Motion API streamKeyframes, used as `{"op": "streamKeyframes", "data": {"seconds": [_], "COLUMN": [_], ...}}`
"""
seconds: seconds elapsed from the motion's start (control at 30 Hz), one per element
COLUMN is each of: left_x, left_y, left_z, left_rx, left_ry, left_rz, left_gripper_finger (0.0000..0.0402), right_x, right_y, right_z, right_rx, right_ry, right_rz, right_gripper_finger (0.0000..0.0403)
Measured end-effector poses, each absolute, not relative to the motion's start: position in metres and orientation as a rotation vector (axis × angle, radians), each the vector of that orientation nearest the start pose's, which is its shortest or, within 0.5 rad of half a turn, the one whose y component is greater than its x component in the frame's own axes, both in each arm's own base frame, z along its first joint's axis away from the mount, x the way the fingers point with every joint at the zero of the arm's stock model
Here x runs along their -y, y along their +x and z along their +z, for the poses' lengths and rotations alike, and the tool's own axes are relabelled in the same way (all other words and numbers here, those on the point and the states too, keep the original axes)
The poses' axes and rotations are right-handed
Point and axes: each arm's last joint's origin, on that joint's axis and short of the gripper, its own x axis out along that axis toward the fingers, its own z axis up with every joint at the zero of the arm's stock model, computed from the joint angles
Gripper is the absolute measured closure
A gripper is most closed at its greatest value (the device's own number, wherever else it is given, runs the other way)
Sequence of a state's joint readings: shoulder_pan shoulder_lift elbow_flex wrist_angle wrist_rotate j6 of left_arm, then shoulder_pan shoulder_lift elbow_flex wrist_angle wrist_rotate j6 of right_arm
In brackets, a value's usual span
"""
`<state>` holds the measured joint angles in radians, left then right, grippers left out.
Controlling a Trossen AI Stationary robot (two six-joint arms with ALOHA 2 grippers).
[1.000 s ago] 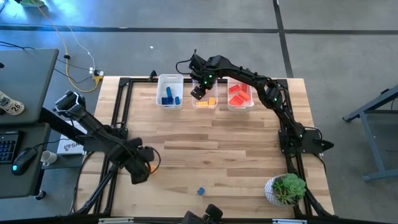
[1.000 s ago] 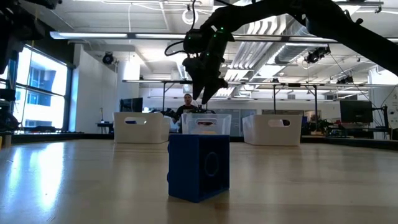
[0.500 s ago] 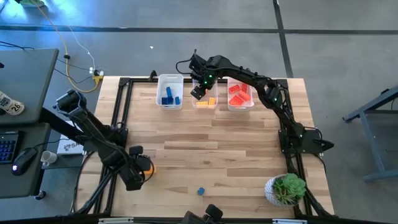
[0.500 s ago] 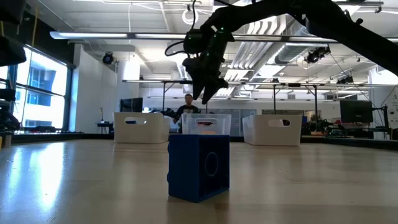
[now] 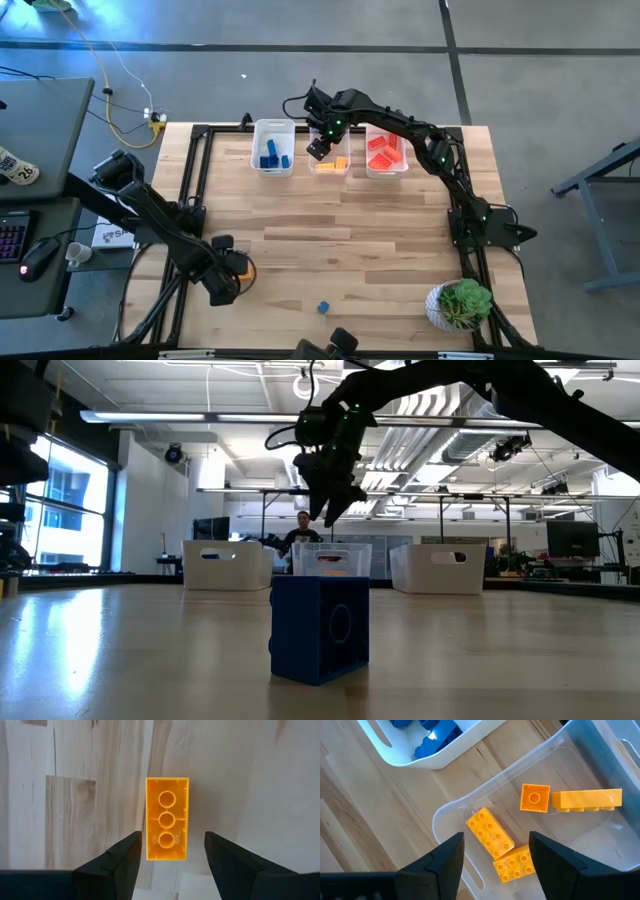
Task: Sort & place blocks by color
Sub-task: Put the yellow game piece into the transparent bin
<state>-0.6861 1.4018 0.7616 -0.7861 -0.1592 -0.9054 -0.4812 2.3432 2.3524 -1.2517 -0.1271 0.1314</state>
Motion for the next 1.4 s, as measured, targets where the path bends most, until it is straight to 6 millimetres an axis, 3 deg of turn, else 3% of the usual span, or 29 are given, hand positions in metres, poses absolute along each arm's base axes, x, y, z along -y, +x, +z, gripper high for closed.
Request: {"op": "streamKeyframes", "data": {"seconds": [0.93,1.07,1.23,1.4], "left_x": [0.127,0.125,0.123,0.123], "left_y": [0.197,0.199,0.201,0.201], "left_z": [0.137,0.137,0.138,0.138], "left_rx": [-1.481,-1.485,-1.495,-1.49], "left_ry": [-0.16,-0.156,-0.163,-0.171], "left_rz": [0.229,0.202,0.188,0.188], "left_gripper_finger": [0.02,0.0226,0.0292,0.0294], "right_x": [0.219,0.218,0.215,0.211], "right_y": [0.427,0.428,0.427,0.426], "right_z": [0.264,0.264,0.265,0.264], "right_rx": [-1.167,-1.163,-1.165,-1.18], "right_ry": [0.487,0.507,0.579,0.64], "right_rz": [-0.387,-0.361,-0.289,-0.228], "right_gripper_finger": [0.0194,0.0194,0.0194,0.0194]}}
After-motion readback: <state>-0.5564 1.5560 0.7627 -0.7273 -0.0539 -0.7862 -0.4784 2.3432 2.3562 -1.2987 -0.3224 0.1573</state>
